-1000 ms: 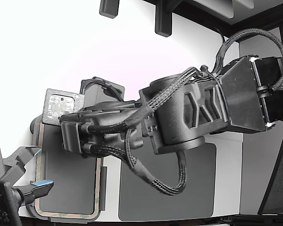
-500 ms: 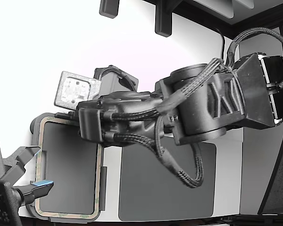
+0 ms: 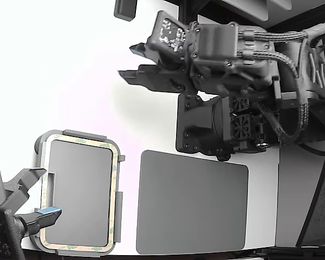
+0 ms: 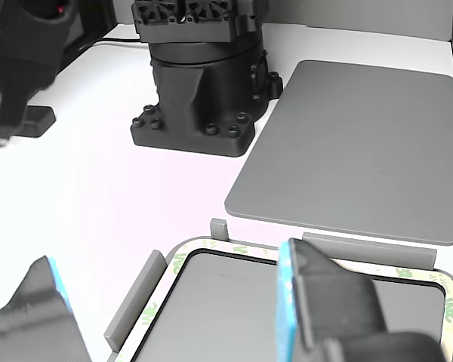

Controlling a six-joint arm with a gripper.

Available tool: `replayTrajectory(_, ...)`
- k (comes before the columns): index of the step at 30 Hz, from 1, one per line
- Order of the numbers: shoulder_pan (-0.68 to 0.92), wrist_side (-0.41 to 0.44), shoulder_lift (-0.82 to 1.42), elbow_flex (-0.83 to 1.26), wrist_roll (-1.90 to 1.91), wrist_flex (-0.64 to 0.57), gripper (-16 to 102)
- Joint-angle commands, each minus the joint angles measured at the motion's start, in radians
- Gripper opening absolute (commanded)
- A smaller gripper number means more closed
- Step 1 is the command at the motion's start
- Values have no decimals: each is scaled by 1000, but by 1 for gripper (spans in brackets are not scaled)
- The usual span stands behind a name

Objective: Move top rectangular frame to the holder.

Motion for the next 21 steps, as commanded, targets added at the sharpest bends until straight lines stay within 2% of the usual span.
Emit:
replayTrajectory(1,-40,-17,230,175,-11,-41,100)
replayTrajectory(7,-58,-38,446,368,-43,-126,100)
replayTrajectory(13,-41,-60,546,495,-81,-206,100)
replayTrajectory(19,-26,-92,818,681,-106,-193,100)
replayTrajectory(21,-25,-86,816,672,-97,-173,100)
